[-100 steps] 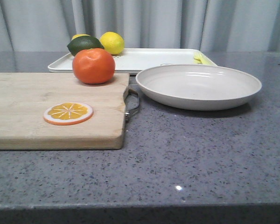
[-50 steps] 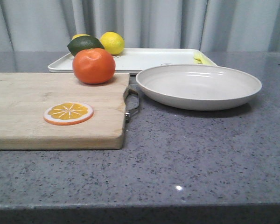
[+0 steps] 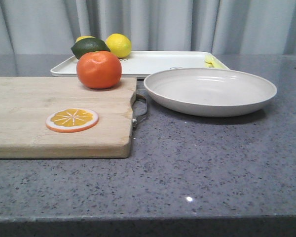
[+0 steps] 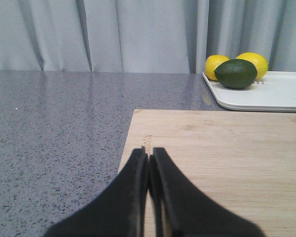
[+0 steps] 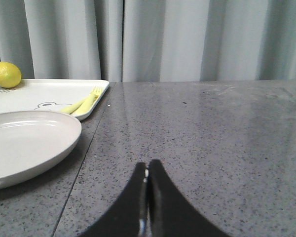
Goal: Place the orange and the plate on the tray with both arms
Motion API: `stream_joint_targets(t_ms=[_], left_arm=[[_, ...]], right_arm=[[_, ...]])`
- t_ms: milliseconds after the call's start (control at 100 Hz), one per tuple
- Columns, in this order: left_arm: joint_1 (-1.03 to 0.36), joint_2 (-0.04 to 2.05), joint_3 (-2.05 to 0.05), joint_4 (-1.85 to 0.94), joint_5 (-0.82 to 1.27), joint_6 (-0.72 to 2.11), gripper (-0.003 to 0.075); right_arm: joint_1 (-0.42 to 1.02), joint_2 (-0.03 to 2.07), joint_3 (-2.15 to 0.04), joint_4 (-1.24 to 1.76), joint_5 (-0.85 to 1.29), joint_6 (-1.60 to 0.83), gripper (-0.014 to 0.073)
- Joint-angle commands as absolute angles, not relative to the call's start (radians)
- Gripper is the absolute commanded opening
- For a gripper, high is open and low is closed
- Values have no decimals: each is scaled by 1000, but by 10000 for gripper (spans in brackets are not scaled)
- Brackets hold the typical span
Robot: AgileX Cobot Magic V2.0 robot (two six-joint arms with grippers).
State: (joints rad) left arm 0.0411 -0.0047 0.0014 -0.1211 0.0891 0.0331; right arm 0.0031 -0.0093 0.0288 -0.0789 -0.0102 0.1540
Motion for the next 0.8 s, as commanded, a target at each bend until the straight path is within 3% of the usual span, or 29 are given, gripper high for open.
stream_joint_targets(t_ms=[0,420,790], left_arm=[[40,-38,9,-122,0,25,-20],[40,-8,-92,-122,0,25,-20],[40,163,-263,-122,0,25,-20]], right_arm=[[-3,-23,5,-92,-119,153,-68],[-3,0,-100,-92,0,153,-67],[-3,174,-323,-92,195,153,-67]])
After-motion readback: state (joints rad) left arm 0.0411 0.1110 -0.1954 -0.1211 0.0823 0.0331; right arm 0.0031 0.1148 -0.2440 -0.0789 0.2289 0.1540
